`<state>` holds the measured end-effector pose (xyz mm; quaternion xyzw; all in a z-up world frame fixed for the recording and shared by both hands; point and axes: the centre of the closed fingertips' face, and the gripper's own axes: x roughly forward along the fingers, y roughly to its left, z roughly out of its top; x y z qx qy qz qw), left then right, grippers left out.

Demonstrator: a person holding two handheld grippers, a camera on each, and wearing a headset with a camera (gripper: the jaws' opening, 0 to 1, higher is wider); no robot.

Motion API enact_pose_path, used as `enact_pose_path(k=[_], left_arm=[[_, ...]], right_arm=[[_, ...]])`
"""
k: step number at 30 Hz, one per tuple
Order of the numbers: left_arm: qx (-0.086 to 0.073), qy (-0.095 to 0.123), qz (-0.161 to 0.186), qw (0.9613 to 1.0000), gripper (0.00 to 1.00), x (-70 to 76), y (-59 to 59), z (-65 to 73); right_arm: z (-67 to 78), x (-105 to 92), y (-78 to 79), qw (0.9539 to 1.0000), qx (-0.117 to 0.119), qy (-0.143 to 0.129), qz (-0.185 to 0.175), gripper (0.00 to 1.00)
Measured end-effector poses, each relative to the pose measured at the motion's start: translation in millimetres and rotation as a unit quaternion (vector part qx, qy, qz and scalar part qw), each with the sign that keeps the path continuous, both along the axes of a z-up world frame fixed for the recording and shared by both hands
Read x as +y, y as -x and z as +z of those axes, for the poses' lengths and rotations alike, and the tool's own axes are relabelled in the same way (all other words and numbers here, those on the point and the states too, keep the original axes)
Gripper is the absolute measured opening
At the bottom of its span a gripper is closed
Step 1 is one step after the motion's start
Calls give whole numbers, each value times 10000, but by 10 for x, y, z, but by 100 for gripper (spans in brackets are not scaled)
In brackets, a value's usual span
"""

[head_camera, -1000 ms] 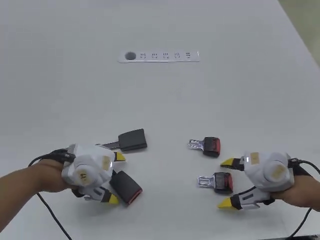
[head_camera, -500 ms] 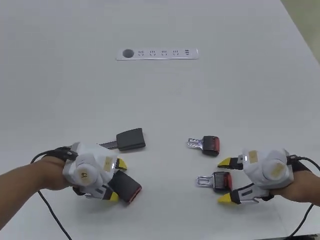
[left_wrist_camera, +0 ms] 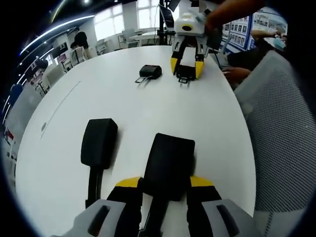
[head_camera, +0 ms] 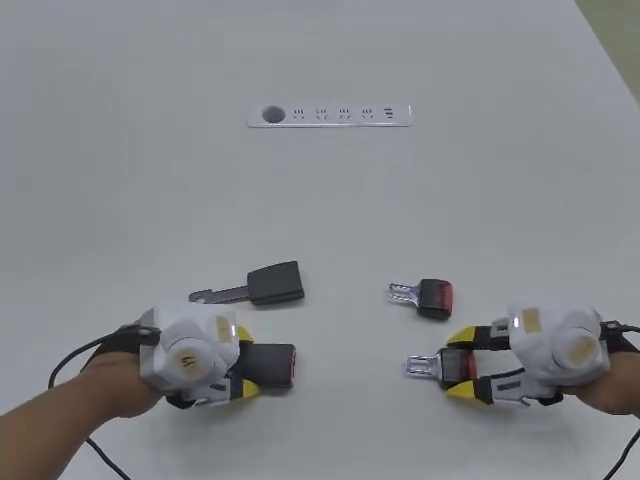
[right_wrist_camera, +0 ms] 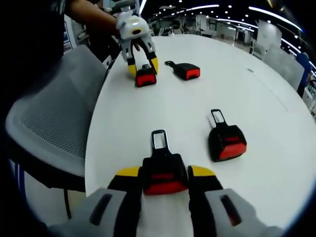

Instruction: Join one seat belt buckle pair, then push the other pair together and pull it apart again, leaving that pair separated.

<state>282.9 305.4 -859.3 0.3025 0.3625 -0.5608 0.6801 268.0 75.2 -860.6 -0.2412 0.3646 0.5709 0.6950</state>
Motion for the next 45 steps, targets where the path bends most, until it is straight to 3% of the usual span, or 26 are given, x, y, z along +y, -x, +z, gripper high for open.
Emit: enact_pose_path(k=[14, 45], left_arm=[[47, -189, -5, 9998, 36, 10, -9, -12], [80, -333, -29, 9994, 36, 7, -14, -24]], right_arm=[[7, 36, -11, 9997, -6, -227, -107, 37], [16, 830, -70, 9973, -22, -740, 30, 37]])
